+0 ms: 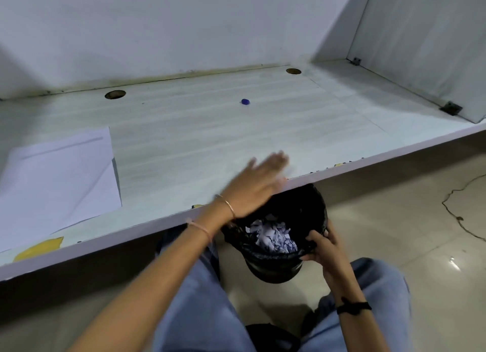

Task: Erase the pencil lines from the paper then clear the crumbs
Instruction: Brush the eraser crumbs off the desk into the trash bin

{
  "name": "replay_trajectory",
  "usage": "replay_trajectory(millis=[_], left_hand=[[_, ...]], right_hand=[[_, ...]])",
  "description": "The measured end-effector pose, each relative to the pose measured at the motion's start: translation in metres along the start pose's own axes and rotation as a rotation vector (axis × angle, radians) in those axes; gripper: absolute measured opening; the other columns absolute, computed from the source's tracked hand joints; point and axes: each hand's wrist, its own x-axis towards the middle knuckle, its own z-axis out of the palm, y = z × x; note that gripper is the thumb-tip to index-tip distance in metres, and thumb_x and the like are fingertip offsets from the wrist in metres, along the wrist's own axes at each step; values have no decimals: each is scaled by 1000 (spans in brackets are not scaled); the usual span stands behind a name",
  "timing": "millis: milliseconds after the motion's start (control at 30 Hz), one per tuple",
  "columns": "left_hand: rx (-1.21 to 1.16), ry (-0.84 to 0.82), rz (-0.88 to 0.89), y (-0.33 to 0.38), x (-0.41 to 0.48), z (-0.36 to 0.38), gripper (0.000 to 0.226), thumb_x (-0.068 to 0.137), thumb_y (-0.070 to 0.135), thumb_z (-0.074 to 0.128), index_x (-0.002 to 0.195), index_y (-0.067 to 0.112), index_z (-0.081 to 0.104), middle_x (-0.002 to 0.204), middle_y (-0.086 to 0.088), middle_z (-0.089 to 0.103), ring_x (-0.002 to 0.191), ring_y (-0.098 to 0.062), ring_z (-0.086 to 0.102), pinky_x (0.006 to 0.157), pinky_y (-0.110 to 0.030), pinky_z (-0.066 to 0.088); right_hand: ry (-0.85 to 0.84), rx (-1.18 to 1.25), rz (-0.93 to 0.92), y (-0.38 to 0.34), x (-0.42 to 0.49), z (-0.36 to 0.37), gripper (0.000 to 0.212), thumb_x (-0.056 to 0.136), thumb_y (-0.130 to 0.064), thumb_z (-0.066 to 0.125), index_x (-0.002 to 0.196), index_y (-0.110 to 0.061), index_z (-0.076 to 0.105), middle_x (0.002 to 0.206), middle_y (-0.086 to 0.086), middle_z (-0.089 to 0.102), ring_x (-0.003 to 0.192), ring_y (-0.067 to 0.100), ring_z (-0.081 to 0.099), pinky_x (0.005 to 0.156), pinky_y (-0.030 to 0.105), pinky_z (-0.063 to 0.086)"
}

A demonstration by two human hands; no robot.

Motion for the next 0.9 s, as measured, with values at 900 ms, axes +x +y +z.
replay_trajectory(millis=[900], left_hand=[[292,-34,-418,-75,62,-1,66,104,48,19,155,7,9,164,-10,3,151,-18,-1,121,-40,4]], right_hand=[[42,5,-35,-8,-3,-14,47,89,10,45,125,-21,52,94,8,61,73,23,62,41,26,51]])
